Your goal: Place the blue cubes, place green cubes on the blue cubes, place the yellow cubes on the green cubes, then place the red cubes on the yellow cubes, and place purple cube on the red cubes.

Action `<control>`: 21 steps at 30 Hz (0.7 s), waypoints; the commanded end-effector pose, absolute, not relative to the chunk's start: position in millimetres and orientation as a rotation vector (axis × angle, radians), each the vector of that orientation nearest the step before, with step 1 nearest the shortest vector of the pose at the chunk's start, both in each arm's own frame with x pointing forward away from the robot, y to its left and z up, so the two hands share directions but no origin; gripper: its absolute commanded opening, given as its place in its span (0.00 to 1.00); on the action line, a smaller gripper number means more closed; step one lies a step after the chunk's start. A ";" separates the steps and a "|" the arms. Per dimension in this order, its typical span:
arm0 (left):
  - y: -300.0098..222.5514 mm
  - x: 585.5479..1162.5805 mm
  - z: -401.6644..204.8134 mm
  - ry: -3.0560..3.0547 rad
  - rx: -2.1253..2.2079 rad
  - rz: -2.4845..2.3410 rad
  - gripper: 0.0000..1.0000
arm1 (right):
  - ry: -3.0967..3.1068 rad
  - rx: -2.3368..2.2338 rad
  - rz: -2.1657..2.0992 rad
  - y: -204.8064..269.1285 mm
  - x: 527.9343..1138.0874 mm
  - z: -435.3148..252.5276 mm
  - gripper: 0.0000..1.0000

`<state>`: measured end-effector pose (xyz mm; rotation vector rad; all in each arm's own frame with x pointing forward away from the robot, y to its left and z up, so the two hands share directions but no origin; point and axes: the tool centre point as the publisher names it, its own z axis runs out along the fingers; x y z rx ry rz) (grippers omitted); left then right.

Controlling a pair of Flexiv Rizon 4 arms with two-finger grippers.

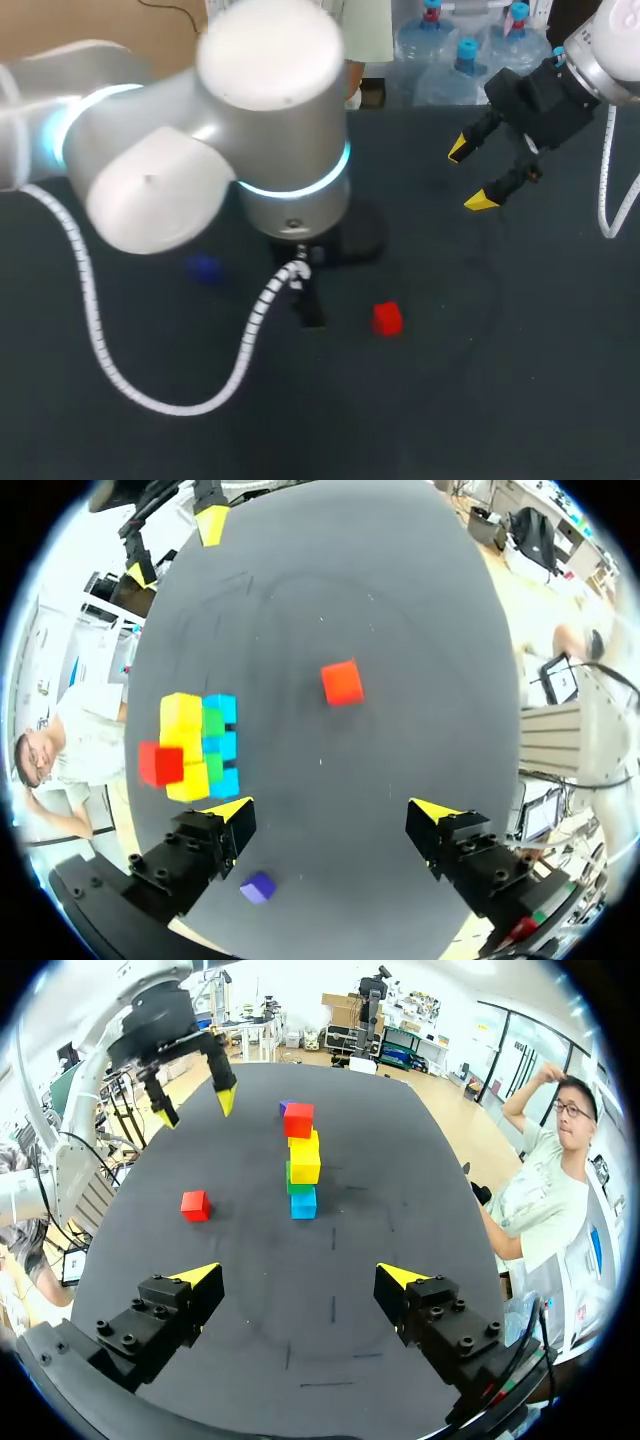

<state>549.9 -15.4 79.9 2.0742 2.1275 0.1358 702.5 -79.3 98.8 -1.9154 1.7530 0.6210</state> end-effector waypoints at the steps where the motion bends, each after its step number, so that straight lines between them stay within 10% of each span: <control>1: 13.4 548.3 98.9 2.072 2.070 0.085 1.00 | 1.751 -1.915 0.621 -79.3 702.4 98.7 1.00; 21: 78.7 622.6 127.9 1.969 1.771 -0.063 1.00 | 1.751 -1.915 0.621 -79.3 702.4 98.7 1.00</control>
